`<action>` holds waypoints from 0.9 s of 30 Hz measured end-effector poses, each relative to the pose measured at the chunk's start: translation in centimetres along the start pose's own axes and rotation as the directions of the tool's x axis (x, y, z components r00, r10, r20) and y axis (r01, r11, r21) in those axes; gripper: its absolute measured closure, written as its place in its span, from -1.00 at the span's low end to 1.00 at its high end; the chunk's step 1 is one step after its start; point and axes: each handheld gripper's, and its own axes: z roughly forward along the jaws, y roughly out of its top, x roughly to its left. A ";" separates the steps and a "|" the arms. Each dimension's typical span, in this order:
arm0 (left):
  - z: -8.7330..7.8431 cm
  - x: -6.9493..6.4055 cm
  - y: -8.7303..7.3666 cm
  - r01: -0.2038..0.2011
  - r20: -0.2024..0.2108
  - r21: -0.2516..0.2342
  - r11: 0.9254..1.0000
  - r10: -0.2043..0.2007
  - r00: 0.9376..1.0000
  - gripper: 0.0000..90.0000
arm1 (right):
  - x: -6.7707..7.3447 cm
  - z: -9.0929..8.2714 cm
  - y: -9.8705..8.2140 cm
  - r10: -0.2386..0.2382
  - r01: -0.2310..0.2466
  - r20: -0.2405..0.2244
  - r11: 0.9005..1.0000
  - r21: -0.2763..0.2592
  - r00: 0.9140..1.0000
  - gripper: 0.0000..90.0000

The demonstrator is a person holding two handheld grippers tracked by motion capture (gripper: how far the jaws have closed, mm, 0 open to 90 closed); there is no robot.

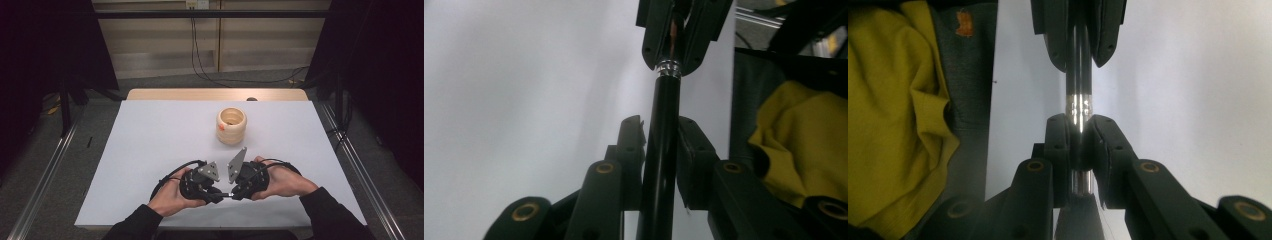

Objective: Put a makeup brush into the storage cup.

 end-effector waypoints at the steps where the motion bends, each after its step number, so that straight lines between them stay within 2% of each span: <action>1: 0.0 0.0 0.0 -0.009 0.011 -0.004 1.000 0.009 1.000 0.70 | -0.1 0.0 0.0 -0.010 0.010 0.003 1.000 -0.004 1.000 0.75; 3: -0.1 -0.1 0.0 -0.016 0.024 -0.002 1.000 0.016 1.000 0.73 | 0.0 -0.1 -0.1 -0.005 0.005 -0.002 1.000 -0.007 1.000 0.75; 5: 0.0 -0.3 0.0 -0.020 0.030 0.002 1.000 0.019 0.999 0.75 | 0.0 0.0 -0.1 -0.022 0.022 -0.009 1.000 -0.016 1.000 0.74; 6: 0.1 -0.3 0.0 -0.007 0.034 0.008 1.000 0.007 0.999 0.75 | 0.1 0.0 -0.1 -0.022 0.021 -0.019 1.000 -0.011 1.000 0.74; 7: 0.1 -0.2 0.0 -0.010 0.030 0.005 1.000 0.010 0.999 0.75 | 0.1 0.0 -0.1 -0.023 0.023 -0.004 1.000 -0.011 1.000 0.74; 8: 0.1 -0.3 0.0 0.005 0.027 0.007 1.000 -0.005 1.000 0.75 | 0.1 0.1 -0.2 -0.025 0.025 -0.005 1.000 -0.012 1.000 0.73; 10: 0.2 -0.3 0.0 0.012 0.013 0.002 1.000 -0.012 1.000 0.76 | -0.1 0.1 -0.3 -0.019 0.019 0.000 1.000 -0.019 1.000 0.71; 11: 0.2 -0.3 0.0 0.017 0.023 0.000 1.000 -0.017 1.000 0.76 | -0.2 0.1 -0.3 -0.007 0.007 0.000 1.000 -0.021 1.000 0.71; 12: 0.2 -0.3 -0.1 0.022 0.021 -0.004 1.000 -0.022 1.000 0.76 | -0.3 0.1 -0.4 -0.017 0.016 -0.010 0.999 -0.029 1.000 0.71; 13: 0.1 -0.2 -0.1 0.022 0.015 -0.005 1.000 -0.022 1.000 0.76 | -0.2 0.0 -0.5 -0.006 0.006 -0.005 1.000 -0.028 1.000 0.69; 18: -0.1 -0.1 -0.1 0.055 0.010 -0.023 0.998 -0.055 0.998 0.76 | -0.7 -0.3 -0.7 0.014 -0.015 -0.012 0.997 -0.078 1.000 0.62; 20: -0.1 -0.1 -0.1 0.057 0.000 -0.018 0.998 -0.057 0.998 0.76 | -0.7 -0.4 -0.8 0.034 -0.035 -0.019 0.996 -0.085 0.999 0.49; 21: -0.1 -0.1 -0.2 0.064 -0.001 -0.028 0.998 -0.064 0.998 0.76 | -0.9 -0.3 -0.8 0.016 -0.017 -0.013 0.994 -0.105 1.000 0.43; 23: -0.1 0.0 -0.3 0.070 0.004 -0.036 0.997 -0.070 0.998 0.76 | -0.8 -0.5 -0.9 0.045 -0.046 -0.012 0.994 -0.102 0.999 0.33; 24: -0.2 0.0 -0.3 0.069 0.004 -0.039 0.997 -0.069 0.998 0.76 | -1.1 -0.5 -0.9 0.023 -0.023 -0.002 0.992 -0.124 1.000 0.26; 25: -0.3 0.1 -0.3 0.058 0.002 -0.031 0.998 -0.058 0.998 0.76 | -1.1 -0.6 -0.9 0.032 -0.031 0.000 0.991 -0.130 0.999 0.18; 27: -0.5 0.1 -0.4 0.075 0.000 -0.053 0.996 -0.075 0.997 0.76 | -1.2 -0.8 -1.0 0.032 -0.029 0.014 0.989 -0.146 0.999 0.09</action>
